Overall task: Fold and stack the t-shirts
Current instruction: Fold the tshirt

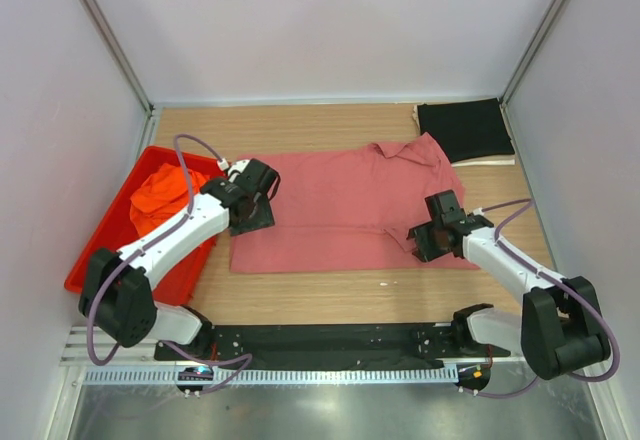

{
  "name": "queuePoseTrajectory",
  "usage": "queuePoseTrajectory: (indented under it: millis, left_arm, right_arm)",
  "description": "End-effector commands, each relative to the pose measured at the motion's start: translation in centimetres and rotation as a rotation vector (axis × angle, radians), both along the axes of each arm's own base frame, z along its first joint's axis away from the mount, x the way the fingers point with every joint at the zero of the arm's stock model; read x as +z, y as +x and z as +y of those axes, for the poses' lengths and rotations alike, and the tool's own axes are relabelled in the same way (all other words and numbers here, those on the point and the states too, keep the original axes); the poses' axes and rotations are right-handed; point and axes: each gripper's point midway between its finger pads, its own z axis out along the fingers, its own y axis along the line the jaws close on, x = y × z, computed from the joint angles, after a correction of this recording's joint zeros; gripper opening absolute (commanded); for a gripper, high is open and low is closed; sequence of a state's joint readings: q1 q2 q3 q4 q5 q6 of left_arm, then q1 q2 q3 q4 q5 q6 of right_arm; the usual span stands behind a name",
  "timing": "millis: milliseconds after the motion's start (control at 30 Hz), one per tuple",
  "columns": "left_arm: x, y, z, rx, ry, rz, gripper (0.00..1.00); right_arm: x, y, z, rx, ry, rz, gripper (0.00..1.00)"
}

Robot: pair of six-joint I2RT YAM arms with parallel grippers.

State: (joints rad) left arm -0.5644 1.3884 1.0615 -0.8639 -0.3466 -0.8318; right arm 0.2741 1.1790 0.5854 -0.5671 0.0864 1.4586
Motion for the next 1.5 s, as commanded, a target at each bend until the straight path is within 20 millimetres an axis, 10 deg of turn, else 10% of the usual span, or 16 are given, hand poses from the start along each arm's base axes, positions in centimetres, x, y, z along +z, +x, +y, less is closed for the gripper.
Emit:
queuePoseTrajectory:
  millis: [0,633,867,1467]
  left_arm:
    - [-0.2,0.5,-0.1,-0.002,-0.003,-0.013,0.57]
    - [-0.7,0.6,-0.1,0.000,0.009,-0.003,0.56]
    - [-0.6,0.6,0.2,0.003,0.020,-0.007,0.56]
    - [-1.3,1.2,-1.2,-0.016,-0.015,0.019,0.56]
  right_arm:
    - [0.2,1.2,0.2,-0.020,0.001,-0.039,0.45]
    - [-0.8,1.5,0.5,-0.024,-0.009,-0.022,0.40]
    - [-0.3,2.2,0.3,-0.020,-0.025,-0.053,0.09]
    - [3.2,10.4,1.3,0.311,-0.238,-0.280,0.01]
